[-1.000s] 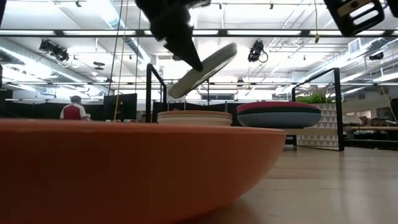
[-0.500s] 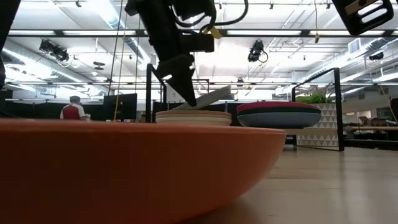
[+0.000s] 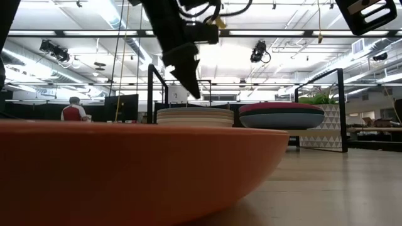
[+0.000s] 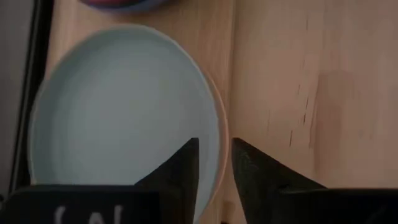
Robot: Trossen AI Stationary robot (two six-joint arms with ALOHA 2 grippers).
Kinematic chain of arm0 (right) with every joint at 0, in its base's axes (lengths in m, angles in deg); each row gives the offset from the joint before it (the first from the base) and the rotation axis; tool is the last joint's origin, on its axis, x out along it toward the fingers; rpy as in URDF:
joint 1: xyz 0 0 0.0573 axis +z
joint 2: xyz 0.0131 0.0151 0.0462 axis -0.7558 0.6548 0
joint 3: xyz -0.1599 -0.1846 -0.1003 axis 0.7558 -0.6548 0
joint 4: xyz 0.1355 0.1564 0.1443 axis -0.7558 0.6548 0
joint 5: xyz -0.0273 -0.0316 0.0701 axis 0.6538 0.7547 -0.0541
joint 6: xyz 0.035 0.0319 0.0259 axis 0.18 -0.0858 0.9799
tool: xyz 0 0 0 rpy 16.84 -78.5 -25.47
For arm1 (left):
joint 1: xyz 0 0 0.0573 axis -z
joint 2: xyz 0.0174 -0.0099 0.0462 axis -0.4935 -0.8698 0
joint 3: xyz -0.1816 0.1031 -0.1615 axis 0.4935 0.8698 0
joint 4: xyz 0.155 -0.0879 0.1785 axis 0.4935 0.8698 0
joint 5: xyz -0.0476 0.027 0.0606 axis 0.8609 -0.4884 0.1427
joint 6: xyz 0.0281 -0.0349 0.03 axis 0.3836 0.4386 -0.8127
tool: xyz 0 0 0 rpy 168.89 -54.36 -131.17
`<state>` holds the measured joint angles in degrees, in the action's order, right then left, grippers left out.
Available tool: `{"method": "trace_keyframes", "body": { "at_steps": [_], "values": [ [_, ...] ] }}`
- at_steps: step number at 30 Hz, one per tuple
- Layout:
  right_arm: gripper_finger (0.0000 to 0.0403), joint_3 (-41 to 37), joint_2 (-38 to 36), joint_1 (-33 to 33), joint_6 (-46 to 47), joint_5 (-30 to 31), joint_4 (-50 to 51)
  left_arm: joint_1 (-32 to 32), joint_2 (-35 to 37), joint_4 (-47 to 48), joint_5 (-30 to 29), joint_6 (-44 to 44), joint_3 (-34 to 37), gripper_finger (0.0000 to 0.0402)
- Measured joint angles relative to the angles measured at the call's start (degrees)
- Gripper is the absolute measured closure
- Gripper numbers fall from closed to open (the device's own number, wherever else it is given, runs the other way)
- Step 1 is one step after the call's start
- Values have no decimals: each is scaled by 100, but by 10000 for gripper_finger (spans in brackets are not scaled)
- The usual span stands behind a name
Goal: Place and stack plates onto a shelf
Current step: Stack the light blue plate on top of the brown plate on the shelf, then stack the orange plate on top of the dark pink plate on the shelf
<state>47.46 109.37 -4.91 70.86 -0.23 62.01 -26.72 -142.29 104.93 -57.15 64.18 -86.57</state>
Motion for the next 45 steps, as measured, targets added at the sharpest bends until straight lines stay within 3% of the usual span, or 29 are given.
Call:
{"method": "trace_keyframes", "body": {
  "at_steps": [11,19,23,29,33,38,45],
  "values": [
    [284,0,-1,0,58,0,39,10,-63,-263,89,301,-164,292],
    [284,0,-1,0,54,0,107,441,66,-44,2026,768,-171,292],
    [284,0,0,0,36,-1,98,913,68,-97,2349,1223,-170,292],
    [284,0,1,0,22,-2,81,1829,68,-89,2223,1271,-168,292],
    [284,0,1,-9,30,-2,17,2469,70,-282,1412,789,-82,292],
    [284,1,0,-11,145,-4,-579,3009,126,-1738,1211,-130,538,308],
    [284,2,-1,-11,189,-3,-1688,3117,461,-2835,1139,-136,1846,361]
  ]
}}
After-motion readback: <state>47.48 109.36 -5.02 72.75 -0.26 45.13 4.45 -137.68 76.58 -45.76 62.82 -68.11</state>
